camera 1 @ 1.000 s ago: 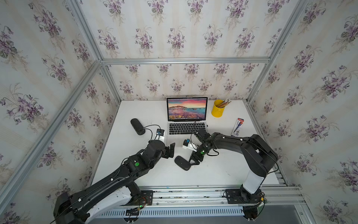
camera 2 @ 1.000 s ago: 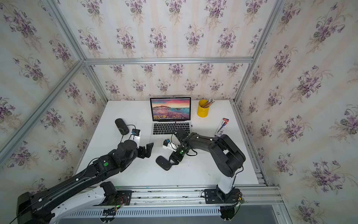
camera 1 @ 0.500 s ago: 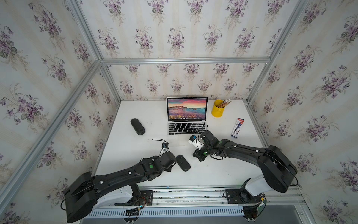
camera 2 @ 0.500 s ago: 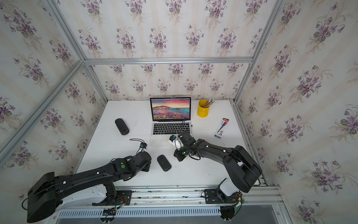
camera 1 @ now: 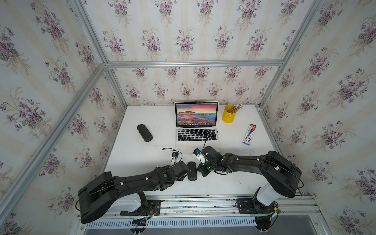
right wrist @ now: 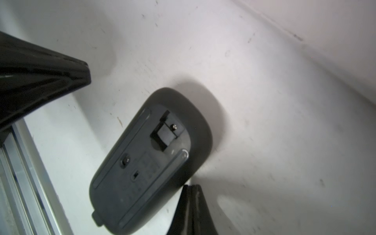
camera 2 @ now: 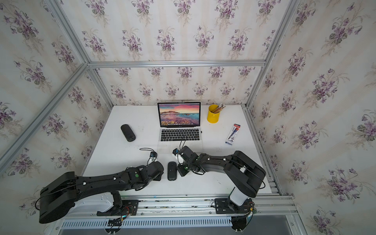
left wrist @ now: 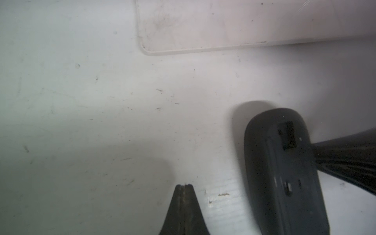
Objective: Remove the wireless mouse receiver from the laptop
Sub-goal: Adjust the mouse at the center of the board.
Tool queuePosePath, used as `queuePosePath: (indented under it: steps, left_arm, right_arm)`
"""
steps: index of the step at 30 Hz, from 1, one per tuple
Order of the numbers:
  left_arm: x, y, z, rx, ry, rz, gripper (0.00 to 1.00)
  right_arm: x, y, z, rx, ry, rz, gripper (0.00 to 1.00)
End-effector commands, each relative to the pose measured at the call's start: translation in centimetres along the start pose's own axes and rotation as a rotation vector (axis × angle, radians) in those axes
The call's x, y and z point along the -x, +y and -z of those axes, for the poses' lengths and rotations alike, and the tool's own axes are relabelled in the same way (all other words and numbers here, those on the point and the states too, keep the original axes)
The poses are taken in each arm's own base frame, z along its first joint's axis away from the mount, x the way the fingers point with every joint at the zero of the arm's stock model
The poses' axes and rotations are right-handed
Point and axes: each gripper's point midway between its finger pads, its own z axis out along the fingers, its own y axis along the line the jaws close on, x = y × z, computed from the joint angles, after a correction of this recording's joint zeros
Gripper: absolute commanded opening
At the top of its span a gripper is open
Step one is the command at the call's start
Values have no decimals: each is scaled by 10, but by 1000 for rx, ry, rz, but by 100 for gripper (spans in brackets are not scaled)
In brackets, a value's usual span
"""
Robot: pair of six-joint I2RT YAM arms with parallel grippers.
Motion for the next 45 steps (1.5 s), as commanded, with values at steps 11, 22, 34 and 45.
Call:
queuePosePath:
  steps: [11, 22, 34, 45]
  left_arm:
    - [22, -54, -31, -70, -30, -58, 0]
    - [20, -59, -35, -75, -29, -78, 0]
    - [55, -93, -38, -97, -105, -218, 0]
    - [79, -73, -24, 36, -176, -235, 8]
  right_arm:
    - [-3, -20, 30, -152, -46, -52, 0]
    - [15, -49, 87, -348, -181, -53, 0]
    - [55, -88, 145, -450, -314, -66, 15]
    - [88, -125, 183, -528, -373, -61, 28]
